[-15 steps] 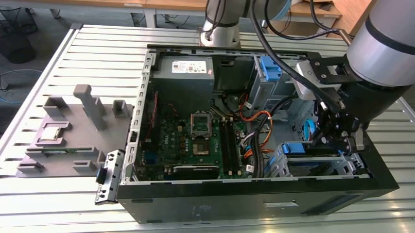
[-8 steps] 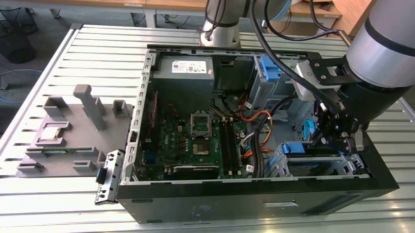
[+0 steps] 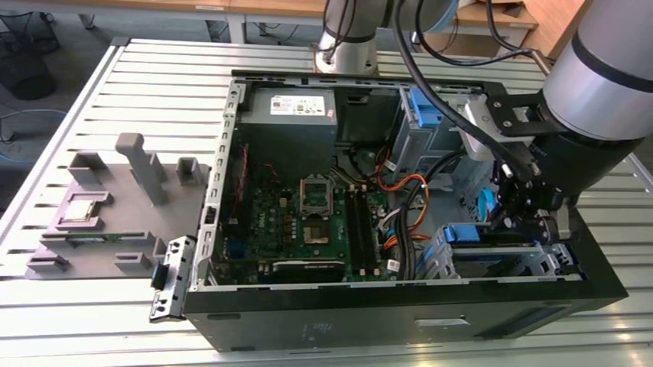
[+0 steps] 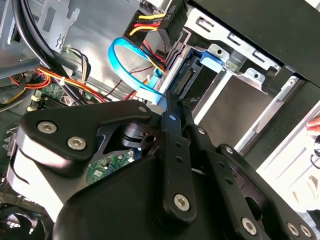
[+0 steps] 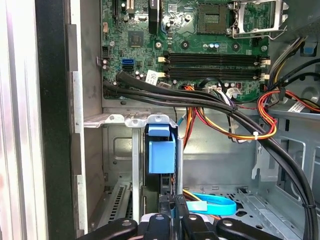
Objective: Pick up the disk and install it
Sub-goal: 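Insert the first disk wire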
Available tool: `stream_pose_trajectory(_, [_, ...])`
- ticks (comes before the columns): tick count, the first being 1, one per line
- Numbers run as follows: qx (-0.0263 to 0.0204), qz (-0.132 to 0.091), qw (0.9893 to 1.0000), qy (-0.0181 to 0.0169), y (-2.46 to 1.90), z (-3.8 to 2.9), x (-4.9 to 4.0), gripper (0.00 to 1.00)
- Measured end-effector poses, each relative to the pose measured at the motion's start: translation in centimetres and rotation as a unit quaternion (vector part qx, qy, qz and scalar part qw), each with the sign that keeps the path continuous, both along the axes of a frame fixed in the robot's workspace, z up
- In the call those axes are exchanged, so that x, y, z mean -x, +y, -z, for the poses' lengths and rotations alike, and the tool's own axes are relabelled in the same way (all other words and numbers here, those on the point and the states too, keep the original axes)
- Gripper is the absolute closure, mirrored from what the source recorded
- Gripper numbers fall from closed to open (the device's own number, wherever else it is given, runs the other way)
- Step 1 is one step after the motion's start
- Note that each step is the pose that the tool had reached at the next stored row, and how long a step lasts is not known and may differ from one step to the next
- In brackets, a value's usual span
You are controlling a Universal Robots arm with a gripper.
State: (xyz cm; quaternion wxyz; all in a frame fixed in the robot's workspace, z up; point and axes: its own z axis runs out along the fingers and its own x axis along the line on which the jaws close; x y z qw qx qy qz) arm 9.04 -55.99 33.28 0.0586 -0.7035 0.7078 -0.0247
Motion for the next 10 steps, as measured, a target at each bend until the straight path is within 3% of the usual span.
stream_pose_trajectory(10, [0.0005, 0.0, 1.0, 0.0, -0.01, 0.4, 0.0, 0.84])
